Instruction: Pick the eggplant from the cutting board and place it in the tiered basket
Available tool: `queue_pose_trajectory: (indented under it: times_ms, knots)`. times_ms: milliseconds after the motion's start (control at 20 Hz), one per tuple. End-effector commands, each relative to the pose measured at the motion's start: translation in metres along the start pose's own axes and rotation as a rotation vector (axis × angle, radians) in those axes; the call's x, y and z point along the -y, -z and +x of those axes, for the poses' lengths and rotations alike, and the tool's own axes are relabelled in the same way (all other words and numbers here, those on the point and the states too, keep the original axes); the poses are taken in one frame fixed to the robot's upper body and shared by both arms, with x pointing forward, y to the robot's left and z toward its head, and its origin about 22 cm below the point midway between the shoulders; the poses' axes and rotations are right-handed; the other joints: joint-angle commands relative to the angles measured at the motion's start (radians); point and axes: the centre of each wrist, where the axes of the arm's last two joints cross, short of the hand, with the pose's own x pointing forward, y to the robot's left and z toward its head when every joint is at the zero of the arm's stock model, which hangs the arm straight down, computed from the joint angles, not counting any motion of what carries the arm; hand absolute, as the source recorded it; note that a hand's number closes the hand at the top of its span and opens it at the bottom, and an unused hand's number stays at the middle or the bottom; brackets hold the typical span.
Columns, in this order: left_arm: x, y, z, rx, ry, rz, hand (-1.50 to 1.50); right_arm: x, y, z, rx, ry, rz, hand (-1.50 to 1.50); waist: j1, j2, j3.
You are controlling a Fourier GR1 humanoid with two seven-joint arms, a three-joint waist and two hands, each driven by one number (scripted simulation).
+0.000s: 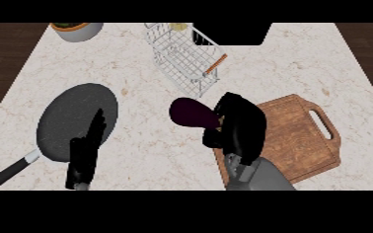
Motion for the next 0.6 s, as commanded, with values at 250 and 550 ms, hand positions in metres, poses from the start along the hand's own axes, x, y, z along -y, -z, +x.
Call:
queue_pose_trajectory:
  times_ms: [250, 550]
  knots:
    - [-0.003, -0.003, -0.003, -0.006, -0.009, 0.015, 0.0, 0.081, -0.055, 0.039, 0.028, 0.146, -0.349, 1.5, -0.014, -0.005, -0.002]
    - [0.008, -0.004, -0.006, 0.003, 0.013, -0.004, 0.0, 0.107, -0.05, 0.056, 0.027, 0.088, -0.403, 1.5, 0.001, 0.002, -0.002]
